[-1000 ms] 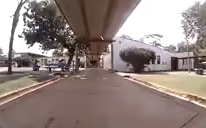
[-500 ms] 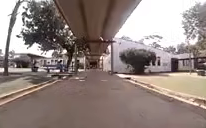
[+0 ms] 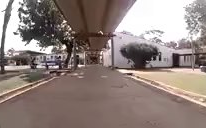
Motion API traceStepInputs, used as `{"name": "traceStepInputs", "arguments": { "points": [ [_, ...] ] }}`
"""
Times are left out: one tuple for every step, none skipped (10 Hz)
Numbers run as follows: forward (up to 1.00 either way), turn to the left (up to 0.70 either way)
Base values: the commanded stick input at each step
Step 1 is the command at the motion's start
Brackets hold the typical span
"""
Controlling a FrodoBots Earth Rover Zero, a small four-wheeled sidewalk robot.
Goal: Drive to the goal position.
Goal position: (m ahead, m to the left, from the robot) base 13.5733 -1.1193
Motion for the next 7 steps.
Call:
{"name": "traceStepInputs", "arguments": {
  "points": [
    [0.50, 0.00],
    [0.50, 0.00],
    [0.50, 0.00],
    [0.50, 0.00],
    [0.50, 0.00],
    [0.50, 0.00],
    [0.50, 0.00]
  ]
}}
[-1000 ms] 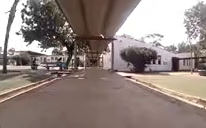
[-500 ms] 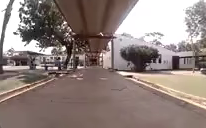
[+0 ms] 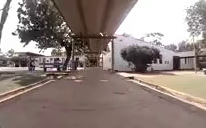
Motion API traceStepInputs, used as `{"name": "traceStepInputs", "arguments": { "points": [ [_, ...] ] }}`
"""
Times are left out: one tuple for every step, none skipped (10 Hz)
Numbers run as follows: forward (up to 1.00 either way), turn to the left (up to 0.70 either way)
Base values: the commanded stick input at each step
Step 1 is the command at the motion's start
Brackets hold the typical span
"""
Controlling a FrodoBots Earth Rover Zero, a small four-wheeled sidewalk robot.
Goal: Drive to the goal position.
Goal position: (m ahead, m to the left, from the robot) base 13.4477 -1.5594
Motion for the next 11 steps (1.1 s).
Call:
{"name": "traceStepInputs", "arguments": {
  "points": [
    [0.50, 0.00],
    [0.50, 0.00],
    [0.50, 0.13],
    [0.50, 0.34],
    [0.50, 0.50],
    [0.50, 0.50],
    [0.50, 0.00],
    [0.50, 0.00],
    [0.50, 0.00],
    [0.50, 0.00],
    [0.50, 0.00]
  ]
}}
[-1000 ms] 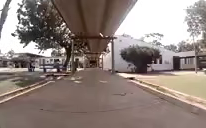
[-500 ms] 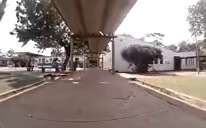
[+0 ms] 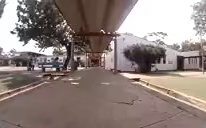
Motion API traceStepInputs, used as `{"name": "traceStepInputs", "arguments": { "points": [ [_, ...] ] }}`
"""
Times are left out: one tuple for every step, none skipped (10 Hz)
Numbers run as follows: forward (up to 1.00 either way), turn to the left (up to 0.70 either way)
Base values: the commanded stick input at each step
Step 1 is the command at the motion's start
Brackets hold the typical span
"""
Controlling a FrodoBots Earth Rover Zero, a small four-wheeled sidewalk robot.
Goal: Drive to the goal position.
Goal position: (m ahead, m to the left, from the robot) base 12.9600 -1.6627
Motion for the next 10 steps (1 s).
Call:
{"name": "traceStepInputs", "arguments": {
  "points": [
    [0.50, 0.00],
    [0.50, 0.00],
    [0.50, 0.00],
    [0.50, 0.00],
    [0.50, 0.00],
    [0.50, 0.00],
    [0.50, 0.00],
    [0.50, 0.00],
    [0.50, 0.00],
    [0.50, 0.00]
  ]
}}
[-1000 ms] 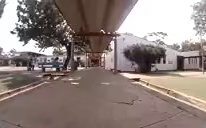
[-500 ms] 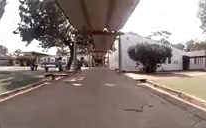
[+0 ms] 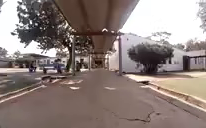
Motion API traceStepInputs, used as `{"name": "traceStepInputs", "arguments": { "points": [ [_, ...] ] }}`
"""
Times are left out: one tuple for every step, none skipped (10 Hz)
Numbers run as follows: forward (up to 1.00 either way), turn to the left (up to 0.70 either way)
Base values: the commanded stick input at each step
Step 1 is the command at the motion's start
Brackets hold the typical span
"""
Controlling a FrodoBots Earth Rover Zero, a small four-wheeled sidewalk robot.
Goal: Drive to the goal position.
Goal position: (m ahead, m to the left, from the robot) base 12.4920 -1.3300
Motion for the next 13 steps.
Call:
{"name": "traceStepInputs", "arguments": {
  "points": [
    [0.50, 0.00],
    [0.50, 0.00],
    [0.50, 0.00],
    [0.50, 0.00],
    [0.50, 0.00],
    [0.50, 0.00],
    [0.50, 0.00],
    [0.50, 0.00],
    [0.50, 0.00],
    [0.50, 0.00],
    [0.50, 0.00],
    [0.50, 0.00],
    [0.50, 0.00]
  ]
}}
